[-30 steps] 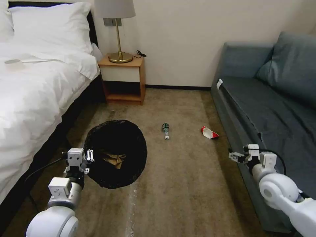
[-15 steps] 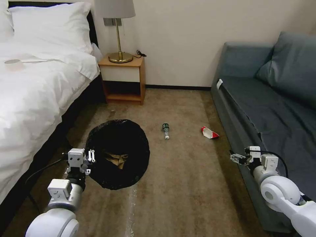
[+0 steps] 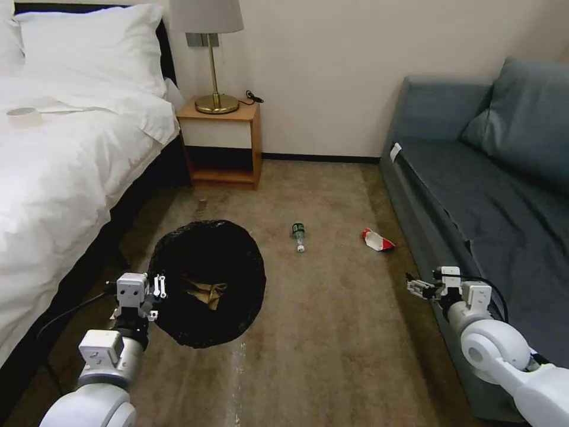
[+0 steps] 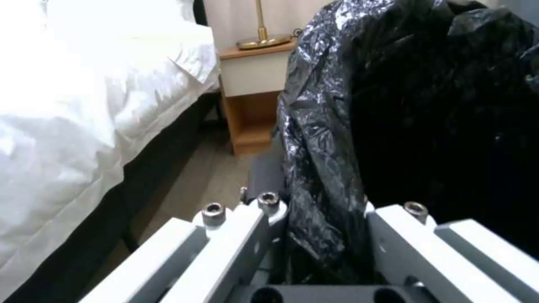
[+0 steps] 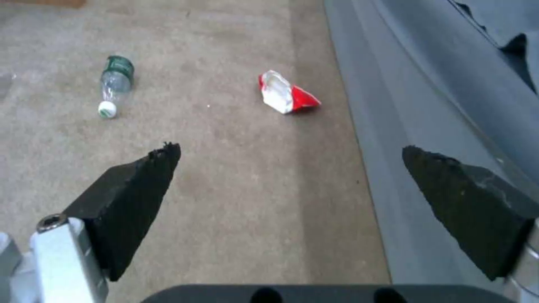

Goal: Pick up the trash bin, then pick up the garbage on the floor and place it into the trash bin.

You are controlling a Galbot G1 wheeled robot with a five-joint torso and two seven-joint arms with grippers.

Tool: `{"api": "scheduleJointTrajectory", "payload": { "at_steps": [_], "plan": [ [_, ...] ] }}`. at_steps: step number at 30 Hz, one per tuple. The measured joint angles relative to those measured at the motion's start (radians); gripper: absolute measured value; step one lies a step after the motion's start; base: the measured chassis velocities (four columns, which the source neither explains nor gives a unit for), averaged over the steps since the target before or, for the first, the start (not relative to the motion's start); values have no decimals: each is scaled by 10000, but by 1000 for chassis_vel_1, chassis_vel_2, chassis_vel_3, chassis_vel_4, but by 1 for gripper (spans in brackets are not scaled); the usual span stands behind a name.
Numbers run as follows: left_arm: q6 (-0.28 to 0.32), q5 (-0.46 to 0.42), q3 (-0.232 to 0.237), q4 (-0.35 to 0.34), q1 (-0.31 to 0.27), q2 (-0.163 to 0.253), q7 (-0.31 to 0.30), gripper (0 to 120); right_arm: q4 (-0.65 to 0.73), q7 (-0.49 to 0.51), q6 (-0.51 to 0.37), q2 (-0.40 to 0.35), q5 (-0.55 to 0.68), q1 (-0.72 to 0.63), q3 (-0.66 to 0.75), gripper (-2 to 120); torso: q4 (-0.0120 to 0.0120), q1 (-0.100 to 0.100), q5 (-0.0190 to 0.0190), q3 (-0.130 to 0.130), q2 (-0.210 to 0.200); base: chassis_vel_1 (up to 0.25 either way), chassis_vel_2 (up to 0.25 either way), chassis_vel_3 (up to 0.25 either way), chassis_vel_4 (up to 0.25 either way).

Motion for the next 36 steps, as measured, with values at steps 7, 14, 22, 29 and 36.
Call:
{"api": "scheduleJointTrajectory", "payload": {
  "at_steps": [7, 14, 22, 29, 36],
  "plan": [
    [-1, 8, 11, 12, -38, -6, 0, 4, -72, -70, 41, 34, -4, 60, -51, 100, 0, 1, 0, 2, 0, -76, 87, 74, -90],
    [-1, 20, 22, 27, -58, -27, 2, 4, -138, -150, 69, 66, -27, 59, -63, 100, -1, 0, -2, 1, 0, -68, 74, 81, -78],
    [-1, 20, -1, 77, -77, -21, 25, 4, -244, -267, 85, 164, -77, 76, -184, 100, -1, 0, 0, 1, 0, -78, 78, 78, -85],
    [-30, 2, -78, 112, -58, -12, 56, 4, -348, -341, 103, 276, -131, 105, -266, 100, -1, 0, 0, 0, 0, -87, 85, 83, -95],
    [-47, -9, -95, 127, -56, -13, 78, 4, -382, -387, 112, 280, -141, 109, -283, 100, 0, 0, -1, 1, 0, -103, 102, 106, -99]
  ]
}}
